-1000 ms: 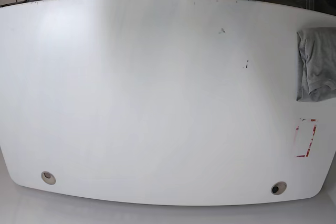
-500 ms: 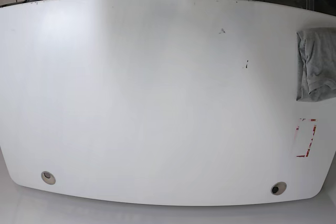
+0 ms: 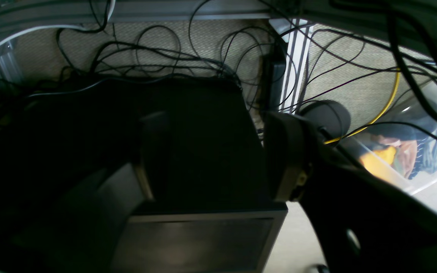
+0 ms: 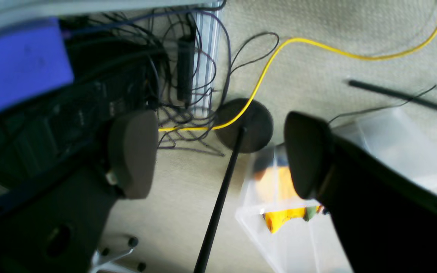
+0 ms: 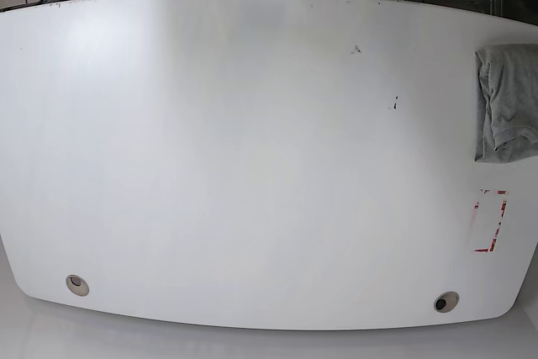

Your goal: Layout the t-shirt on the table in an organized manner, then fold the t-shirt properly

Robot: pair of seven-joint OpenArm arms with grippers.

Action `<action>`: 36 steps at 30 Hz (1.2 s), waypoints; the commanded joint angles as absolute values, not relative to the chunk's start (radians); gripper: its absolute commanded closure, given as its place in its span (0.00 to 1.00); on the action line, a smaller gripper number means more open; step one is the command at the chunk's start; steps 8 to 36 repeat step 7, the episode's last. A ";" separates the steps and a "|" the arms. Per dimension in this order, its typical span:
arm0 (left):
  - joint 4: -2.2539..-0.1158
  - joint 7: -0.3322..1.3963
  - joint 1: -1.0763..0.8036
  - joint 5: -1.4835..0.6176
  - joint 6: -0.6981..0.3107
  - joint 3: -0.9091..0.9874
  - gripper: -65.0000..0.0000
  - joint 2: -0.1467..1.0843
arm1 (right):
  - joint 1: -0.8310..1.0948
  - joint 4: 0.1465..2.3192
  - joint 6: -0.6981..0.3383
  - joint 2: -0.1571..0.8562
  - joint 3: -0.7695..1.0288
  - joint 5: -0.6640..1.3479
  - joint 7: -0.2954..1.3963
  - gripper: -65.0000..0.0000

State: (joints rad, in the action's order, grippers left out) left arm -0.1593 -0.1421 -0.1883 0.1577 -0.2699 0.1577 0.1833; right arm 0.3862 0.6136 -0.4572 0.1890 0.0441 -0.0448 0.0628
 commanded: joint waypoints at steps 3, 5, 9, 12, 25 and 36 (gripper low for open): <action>-0.111 -0.087 -0.150 0.160 -0.199 0.159 0.46 0.191 | 0.346 0.549 -0.415 0.200 0.025 -0.039 0.061 0.24; -0.110 -0.070 -0.142 0.160 -0.191 0.159 0.46 0.191 | 0.334 0.530 -0.412 0.200 0.022 -0.039 0.061 0.24; -0.110 -0.065 -0.139 0.160 -0.189 0.159 0.46 0.191 | 0.328 0.519 -0.412 0.199 0.021 -0.039 0.061 0.24; -0.110 -0.065 -0.139 0.160 -0.189 0.159 0.46 0.191 | 0.328 0.519 -0.412 0.199 0.021 -0.039 0.061 0.24; -0.110 -0.065 -0.139 0.160 -0.189 0.159 0.46 0.191 | 0.328 0.519 -0.412 0.199 0.021 -0.039 0.061 0.24; -0.110 -0.065 -0.139 0.160 -0.189 0.159 0.46 0.191 | 0.328 0.519 -0.412 0.199 0.021 -0.039 0.061 0.24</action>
